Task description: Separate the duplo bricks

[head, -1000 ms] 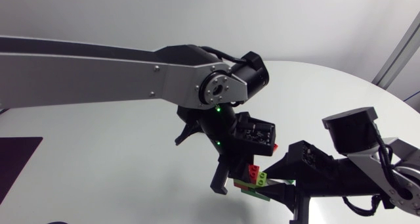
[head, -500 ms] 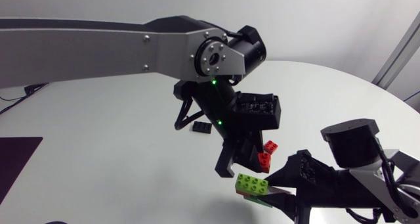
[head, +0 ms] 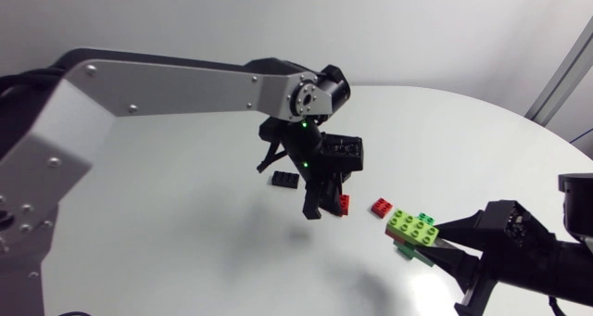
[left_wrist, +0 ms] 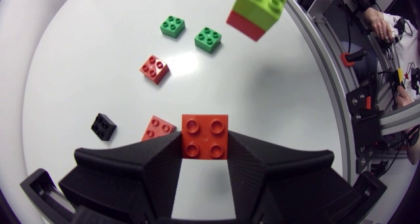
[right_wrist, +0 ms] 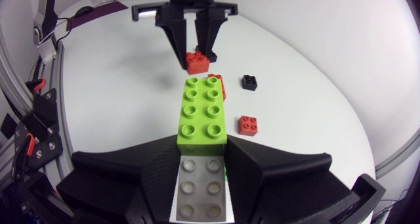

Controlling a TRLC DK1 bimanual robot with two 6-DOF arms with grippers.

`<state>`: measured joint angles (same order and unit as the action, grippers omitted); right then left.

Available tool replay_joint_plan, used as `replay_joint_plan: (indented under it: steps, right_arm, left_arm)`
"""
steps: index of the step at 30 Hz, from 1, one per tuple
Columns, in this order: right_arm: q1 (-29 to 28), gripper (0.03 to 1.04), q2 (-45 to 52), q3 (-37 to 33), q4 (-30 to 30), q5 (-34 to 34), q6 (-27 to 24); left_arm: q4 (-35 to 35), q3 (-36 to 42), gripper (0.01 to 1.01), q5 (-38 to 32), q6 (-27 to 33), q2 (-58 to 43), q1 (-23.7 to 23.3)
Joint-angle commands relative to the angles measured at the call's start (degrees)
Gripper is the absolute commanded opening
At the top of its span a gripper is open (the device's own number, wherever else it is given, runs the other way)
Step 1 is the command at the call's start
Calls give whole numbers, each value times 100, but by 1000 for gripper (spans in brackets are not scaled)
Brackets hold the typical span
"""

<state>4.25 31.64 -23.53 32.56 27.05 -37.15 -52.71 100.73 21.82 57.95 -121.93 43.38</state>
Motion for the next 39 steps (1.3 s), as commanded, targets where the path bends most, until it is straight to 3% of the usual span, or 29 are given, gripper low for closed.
replay_joint_plan:
  steps: [1,7,14,21,30,34,39]
  right_arm:
    - [-293,284,-167,-170,67,116,-117]
    - [-865,285,-255,-319,5,609,-12]
    - [-926,287,-316,-310,14,732,14]
    - [-891,289,-334,-337,32,776,14]
    - [-803,289,-334,-381,58,767,50]
    - [-812,289,-386,-407,128,767,50]
    - [-812,289,-422,-416,199,767,14]
  left_arm:
    - [41,430,174,-91,102,-419,119]
    - [-11,1265,174,-284,102,-1298,470]
    - [-688,2443,179,-398,111,-2177,602]
    - [-838,2698,421,-715,67,-2379,655]
    - [-811,2698,546,-715,-47,-2379,743]
    - [-785,2742,713,-715,-109,-2379,795]
    - [-890,2698,728,-723,-118,-2195,716]
